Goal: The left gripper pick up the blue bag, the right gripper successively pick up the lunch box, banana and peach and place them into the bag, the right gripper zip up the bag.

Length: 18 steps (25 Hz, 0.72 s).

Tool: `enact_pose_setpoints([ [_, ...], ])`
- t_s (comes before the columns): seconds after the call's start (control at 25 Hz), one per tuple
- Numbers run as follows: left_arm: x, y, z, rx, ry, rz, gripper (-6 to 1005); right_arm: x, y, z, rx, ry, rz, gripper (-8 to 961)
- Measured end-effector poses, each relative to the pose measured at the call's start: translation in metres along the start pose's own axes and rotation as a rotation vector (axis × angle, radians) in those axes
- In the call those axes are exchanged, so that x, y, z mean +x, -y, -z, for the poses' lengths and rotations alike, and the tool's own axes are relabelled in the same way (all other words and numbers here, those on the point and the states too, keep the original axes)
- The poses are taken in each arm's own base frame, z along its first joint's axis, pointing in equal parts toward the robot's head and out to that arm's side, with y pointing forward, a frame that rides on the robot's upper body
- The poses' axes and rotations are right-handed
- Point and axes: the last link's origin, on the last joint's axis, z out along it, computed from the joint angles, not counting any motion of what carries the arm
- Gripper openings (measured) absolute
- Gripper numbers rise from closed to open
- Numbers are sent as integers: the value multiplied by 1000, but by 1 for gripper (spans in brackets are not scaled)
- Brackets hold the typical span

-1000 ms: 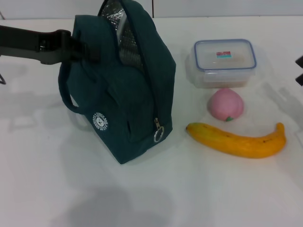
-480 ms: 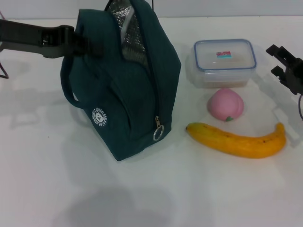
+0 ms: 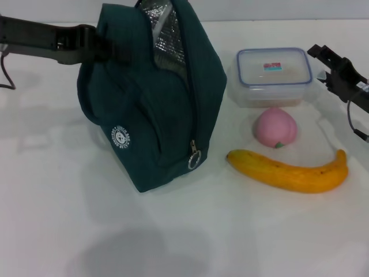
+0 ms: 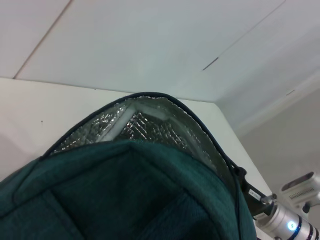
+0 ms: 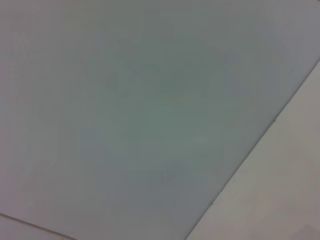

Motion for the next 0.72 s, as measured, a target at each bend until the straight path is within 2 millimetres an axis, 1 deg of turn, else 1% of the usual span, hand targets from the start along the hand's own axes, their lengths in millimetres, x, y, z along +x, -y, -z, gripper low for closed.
enact_pose_setpoints([
  [0.32, 2, -1, -1, -3, 0, -15, 37, 0, -11, -12, -13, -16, 15, 842],
  [0.72, 3, -1, 1, -1, -10, -23, 38, 2, -13, -14, -24, -23, 12, 841],
])
